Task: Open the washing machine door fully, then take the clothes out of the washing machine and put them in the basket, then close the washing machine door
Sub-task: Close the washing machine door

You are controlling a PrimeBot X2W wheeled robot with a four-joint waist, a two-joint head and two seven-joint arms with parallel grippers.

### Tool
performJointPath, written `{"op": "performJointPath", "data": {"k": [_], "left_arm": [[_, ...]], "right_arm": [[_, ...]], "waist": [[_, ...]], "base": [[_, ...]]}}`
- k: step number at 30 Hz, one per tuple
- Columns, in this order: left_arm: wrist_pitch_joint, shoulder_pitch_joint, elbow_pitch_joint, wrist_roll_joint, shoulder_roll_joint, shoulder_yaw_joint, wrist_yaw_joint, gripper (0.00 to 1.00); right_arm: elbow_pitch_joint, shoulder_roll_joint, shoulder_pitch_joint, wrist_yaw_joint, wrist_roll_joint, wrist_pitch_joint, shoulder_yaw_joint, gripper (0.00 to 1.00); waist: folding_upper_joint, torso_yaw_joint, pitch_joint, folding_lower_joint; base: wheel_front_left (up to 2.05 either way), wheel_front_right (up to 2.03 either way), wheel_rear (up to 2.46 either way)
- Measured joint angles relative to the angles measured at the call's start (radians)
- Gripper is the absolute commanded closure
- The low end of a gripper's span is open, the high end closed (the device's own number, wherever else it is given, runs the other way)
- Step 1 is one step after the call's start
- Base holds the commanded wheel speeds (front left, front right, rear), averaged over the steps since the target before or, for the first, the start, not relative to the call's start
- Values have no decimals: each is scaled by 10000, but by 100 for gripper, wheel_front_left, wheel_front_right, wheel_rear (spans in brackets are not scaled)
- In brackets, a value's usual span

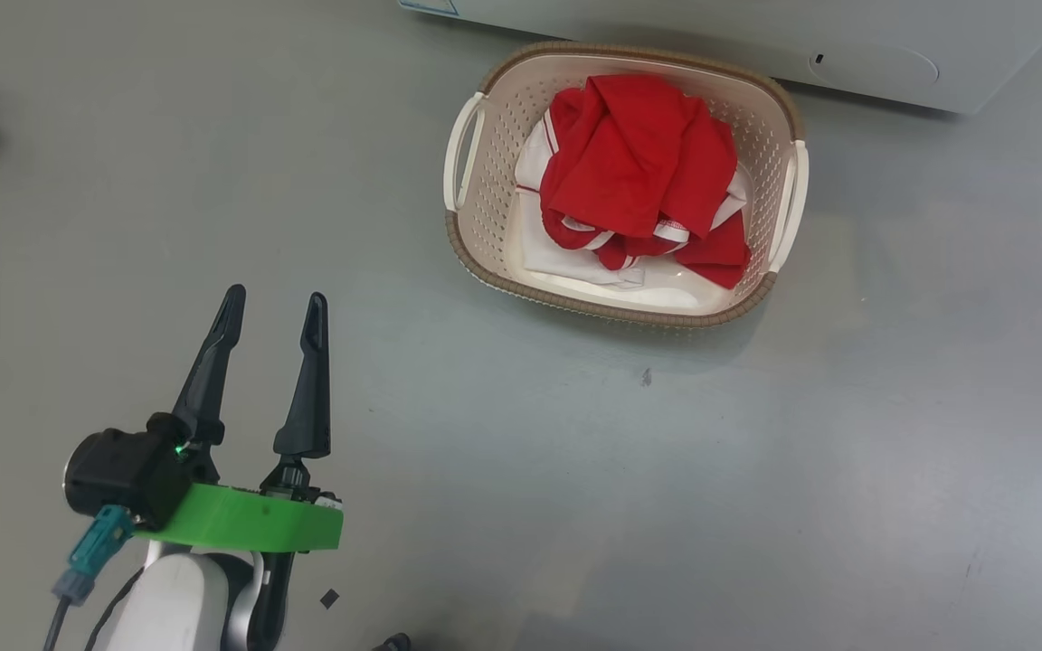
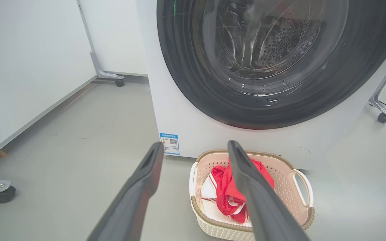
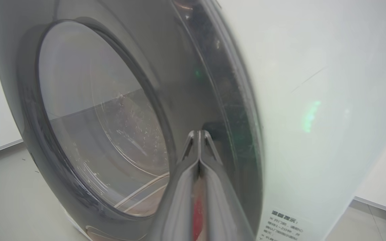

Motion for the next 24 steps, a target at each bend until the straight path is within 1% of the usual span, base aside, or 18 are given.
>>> {"op": "performJointPath", "data": {"k": [8,13,17,24], "left_arm": [[0,-88,4,-222,-2,-29,4,0],[0,-196,100,-221,-2,-33,6,0],[0,-196,128,-221,-4,-10,8,0],[0,-184,186,-92,-6,240,96,0]], "right_arm": [[472,79,-172,84,25,-251,-33,100],[809,278,-50,73,123,-642,228,100],[859,430,434,73,125,-982,639,100],[629,788,1558,75,571,-1430,779,100]], "waist": [[0,30,14,0],[0,-28,-89,0],[0,-102,-240,0],[0,-372,-502,0]], "base": [[0,0,0],[0,0,0],[0,0,0],[0,0,0]]}}
